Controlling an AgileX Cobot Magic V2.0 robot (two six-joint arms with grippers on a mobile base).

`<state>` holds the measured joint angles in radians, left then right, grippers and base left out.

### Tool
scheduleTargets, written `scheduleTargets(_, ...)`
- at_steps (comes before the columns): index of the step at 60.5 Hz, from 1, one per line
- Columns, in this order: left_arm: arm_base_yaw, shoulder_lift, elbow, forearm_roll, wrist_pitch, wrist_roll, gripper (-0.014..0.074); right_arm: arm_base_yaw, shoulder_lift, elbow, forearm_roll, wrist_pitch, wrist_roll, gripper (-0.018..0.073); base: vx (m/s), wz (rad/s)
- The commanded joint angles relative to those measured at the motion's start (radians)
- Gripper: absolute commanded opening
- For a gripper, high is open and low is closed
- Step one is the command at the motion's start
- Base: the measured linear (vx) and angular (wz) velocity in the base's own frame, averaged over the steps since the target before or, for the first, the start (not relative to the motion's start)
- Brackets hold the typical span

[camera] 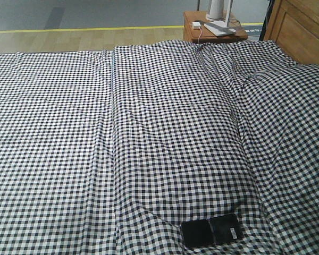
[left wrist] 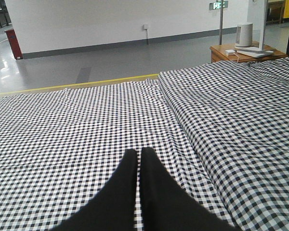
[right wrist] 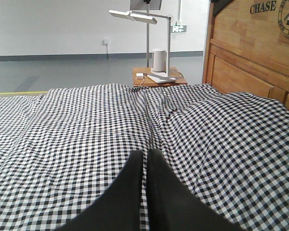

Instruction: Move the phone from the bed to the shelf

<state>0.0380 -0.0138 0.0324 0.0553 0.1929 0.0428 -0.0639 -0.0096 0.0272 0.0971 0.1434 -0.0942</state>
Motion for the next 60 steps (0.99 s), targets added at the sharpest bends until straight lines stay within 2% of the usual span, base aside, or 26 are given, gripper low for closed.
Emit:
scheduleTargets(1,0.0,-0.011,-0.026,-0.005,-0.071,-0.004,0.0001,-0.006,-0.01,0.009,-0.01,-0.072,-0.007,-0.0003,0.0,0.0)
scheduleTargets(60,0.0,-0.011,-0.026,-0.005,-0.071,-0.004,0.0001,-0.006,-0.01,0.009,-0.01,-0.073,-0.007,-0.0003,0.0,0.0)
